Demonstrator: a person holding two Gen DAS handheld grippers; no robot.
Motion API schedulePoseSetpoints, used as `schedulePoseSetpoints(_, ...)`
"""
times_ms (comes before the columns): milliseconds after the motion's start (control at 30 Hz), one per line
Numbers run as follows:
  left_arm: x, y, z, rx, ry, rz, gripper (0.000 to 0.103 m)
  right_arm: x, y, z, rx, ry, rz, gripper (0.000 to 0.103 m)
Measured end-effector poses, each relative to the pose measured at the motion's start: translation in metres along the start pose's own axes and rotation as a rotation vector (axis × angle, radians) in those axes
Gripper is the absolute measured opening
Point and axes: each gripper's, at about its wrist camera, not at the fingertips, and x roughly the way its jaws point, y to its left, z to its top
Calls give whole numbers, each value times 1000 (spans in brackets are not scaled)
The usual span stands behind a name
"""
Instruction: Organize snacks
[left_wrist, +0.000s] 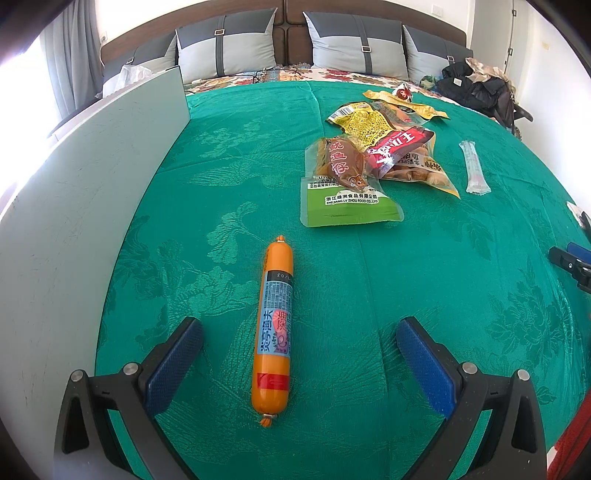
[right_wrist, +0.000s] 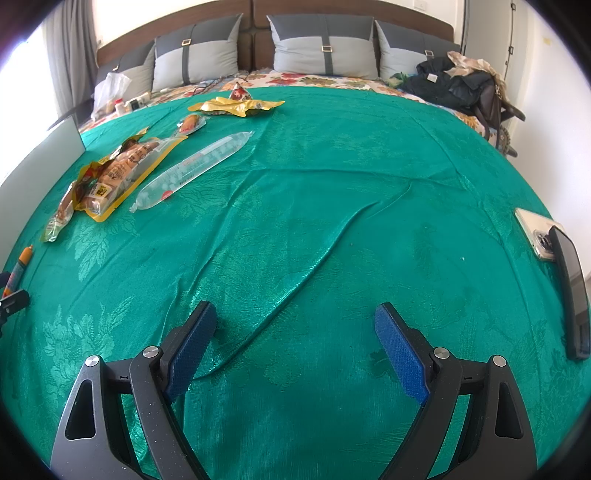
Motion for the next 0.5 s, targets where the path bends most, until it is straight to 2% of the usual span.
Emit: schedulePoseSetpoints(500, 0, 0, 0, 0, -1, 0, 103, 0, 0, -1, 5, 0, 9, 91)
